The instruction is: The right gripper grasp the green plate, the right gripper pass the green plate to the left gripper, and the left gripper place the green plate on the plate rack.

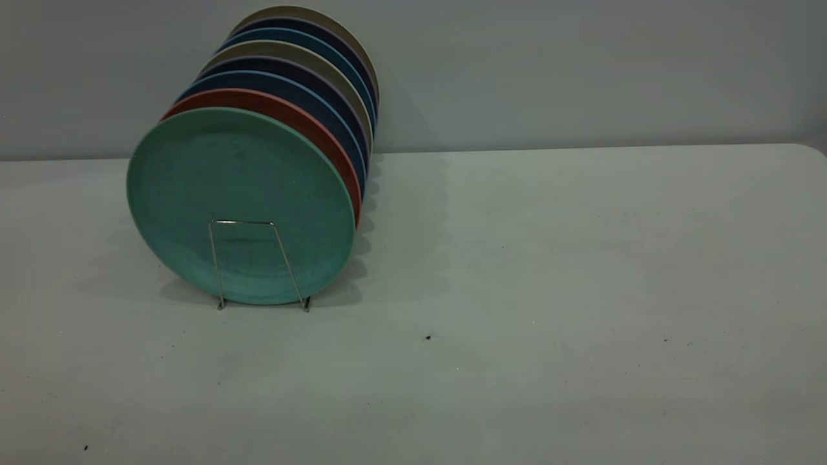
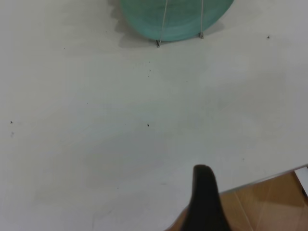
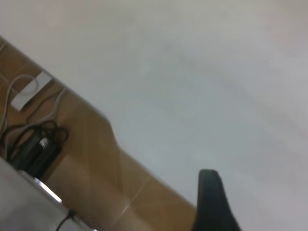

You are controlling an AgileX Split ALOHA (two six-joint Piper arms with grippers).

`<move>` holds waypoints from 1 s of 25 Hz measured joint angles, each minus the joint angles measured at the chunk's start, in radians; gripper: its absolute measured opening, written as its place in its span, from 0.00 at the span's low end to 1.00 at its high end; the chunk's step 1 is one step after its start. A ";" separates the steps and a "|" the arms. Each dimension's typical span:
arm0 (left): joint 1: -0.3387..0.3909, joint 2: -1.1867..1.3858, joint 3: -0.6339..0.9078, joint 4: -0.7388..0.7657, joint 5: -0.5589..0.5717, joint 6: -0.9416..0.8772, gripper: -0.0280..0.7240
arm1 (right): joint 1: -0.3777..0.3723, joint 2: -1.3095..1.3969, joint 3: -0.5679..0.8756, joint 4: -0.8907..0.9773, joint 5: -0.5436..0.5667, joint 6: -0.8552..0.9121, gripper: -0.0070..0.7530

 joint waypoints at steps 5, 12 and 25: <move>0.027 0.000 0.000 -0.004 0.000 0.000 0.82 | -0.233 -0.062 0.000 0.003 0.000 0.000 0.66; 0.118 0.000 0.000 -0.004 0.000 0.000 0.82 | -0.450 -0.125 0.000 0.003 0.001 0.000 0.66; 0.126 0.000 0.000 -0.004 0.000 0.002 0.82 | -0.482 -0.155 0.000 0.006 0.001 0.000 0.66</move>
